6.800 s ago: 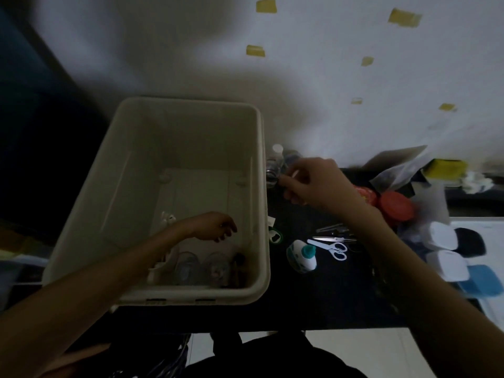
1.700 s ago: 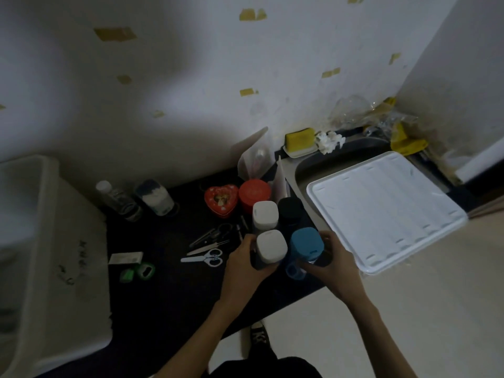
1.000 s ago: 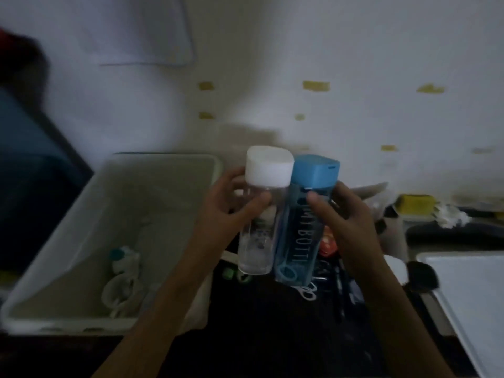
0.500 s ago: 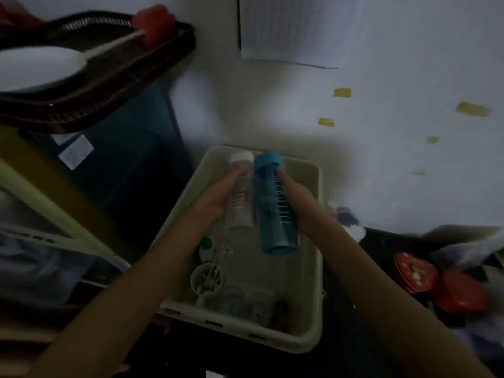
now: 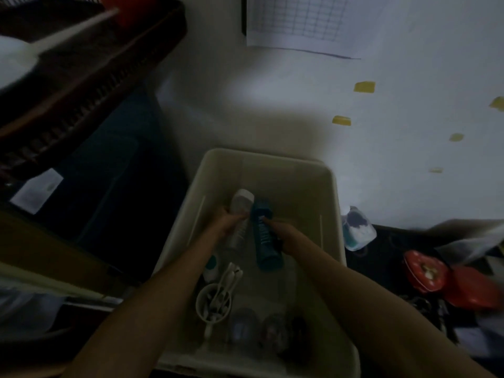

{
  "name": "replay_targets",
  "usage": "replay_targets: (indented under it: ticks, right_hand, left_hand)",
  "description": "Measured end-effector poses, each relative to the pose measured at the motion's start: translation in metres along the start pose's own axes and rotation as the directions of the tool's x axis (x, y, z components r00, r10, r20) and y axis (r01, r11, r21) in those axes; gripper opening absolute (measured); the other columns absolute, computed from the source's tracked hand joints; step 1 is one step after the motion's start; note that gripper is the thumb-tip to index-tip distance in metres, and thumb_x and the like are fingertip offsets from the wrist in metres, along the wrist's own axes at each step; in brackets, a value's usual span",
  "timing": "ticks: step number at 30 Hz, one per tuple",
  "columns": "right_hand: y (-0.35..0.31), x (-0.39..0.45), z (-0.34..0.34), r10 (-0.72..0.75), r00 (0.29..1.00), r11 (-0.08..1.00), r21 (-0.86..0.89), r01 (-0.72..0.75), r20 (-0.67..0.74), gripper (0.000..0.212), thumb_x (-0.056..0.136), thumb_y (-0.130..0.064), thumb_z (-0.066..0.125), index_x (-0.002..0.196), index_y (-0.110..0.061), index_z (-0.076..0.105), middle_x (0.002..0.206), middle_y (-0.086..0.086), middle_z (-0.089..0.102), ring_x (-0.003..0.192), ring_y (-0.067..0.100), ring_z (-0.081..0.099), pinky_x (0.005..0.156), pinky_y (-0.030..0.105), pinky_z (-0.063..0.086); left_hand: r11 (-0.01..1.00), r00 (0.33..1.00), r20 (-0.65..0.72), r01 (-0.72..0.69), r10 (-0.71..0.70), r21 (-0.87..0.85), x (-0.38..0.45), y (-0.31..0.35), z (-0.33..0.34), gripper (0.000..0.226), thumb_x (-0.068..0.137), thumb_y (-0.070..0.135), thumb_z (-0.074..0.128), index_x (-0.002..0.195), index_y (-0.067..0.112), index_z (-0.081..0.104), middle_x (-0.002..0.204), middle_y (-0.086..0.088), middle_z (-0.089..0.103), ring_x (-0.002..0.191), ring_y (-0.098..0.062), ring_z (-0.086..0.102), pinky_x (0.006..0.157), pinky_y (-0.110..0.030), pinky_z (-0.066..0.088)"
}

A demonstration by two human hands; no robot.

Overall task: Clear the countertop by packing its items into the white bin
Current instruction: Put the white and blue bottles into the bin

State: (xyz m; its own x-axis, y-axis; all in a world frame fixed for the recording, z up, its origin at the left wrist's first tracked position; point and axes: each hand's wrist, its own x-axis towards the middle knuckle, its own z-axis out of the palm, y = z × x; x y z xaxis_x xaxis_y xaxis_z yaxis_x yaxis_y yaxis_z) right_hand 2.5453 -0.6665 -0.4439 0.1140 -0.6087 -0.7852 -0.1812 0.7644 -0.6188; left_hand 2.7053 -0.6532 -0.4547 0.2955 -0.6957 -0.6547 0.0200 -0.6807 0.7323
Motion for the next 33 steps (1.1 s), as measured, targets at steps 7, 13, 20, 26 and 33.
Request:
replay_targets:
  ticks: [7,13,20,26,33]
  right_hand:
    - [0.023,0.064,0.012,0.068,0.997,0.997,0.031,-0.067,-0.042,0.053,0.088,-0.042,0.068,0.119,0.0,0.057,0.113,0.017,0.064,0.104,0.037,0.063,0.095,0.049,0.052]
    - [0.045,0.103,0.018,0.015,0.993,1.0,0.008,-0.014,-0.118,0.063,0.078,-0.043,0.078,0.125,-0.005,0.058,0.119,0.016,0.066,0.1,0.035,0.066,0.089,0.051,0.056]
    - [0.042,0.084,0.028,-0.115,0.974,0.968,-0.244,0.065,-0.197,0.066,0.083,-0.051,0.07,0.134,-0.012,0.053,0.132,0.012,0.06,0.115,0.031,0.061,0.095,0.042,0.053]
    - [0.035,0.083,0.024,-0.126,0.978,0.924,-0.38,0.053,-0.169,0.066,0.089,-0.053,0.062,0.138,-0.011,0.05,0.137,0.012,0.057,0.119,0.031,0.058,0.096,0.039,0.051]
    - [0.04,0.083,0.02,-0.242,0.963,0.829,-0.54,0.145,-0.114,0.061,0.093,-0.057,0.051,0.129,-0.008,0.058,0.13,0.013,0.062,0.113,0.03,0.061,0.095,0.038,0.051]
  left_hand:
    - [0.968,0.999,-0.033,0.046,-0.039,0.245,0.025,-0.003,0.011,0.058,0.091,0.031,0.065,0.138,0.006,0.042,0.133,-0.015,0.053,0.115,-0.033,0.056,0.088,-0.038,0.046]
    - [0.917,0.999,-0.042,-0.009,0.028,0.399,0.044,-0.017,0.006,0.062,0.091,0.034,0.062,0.143,0.013,0.036,0.136,-0.013,0.05,0.117,-0.033,0.053,0.083,-0.034,0.041]
    - [0.838,0.995,-0.038,-0.056,0.091,0.542,0.061,-0.036,-0.001,0.046,0.096,0.026,0.057,0.135,0.003,0.046,0.132,-0.018,0.055,0.116,-0.032,0.056,0.079,-0.025,0.037]
    - [0.776,0.997,0.007,-0.069,0.083,0.627,0.059,-0.028,0.002,0.077,0.083,0.04,0.071,0.145,0.01,0.035,0.136,-0.011,0.053,0.117,-0.029,0.055,0.08,-0.024,0.038]
    - [0.766,0.992,0.007,-0.104,0.128,0.635,0.054,-0.035,-0.002,0.065,0.079,0.034,0.075,0.132,0.009,0.049,0.128,-0.01,0.058,0.111,-0.03,0.059,0.089,-0.029,0.049]
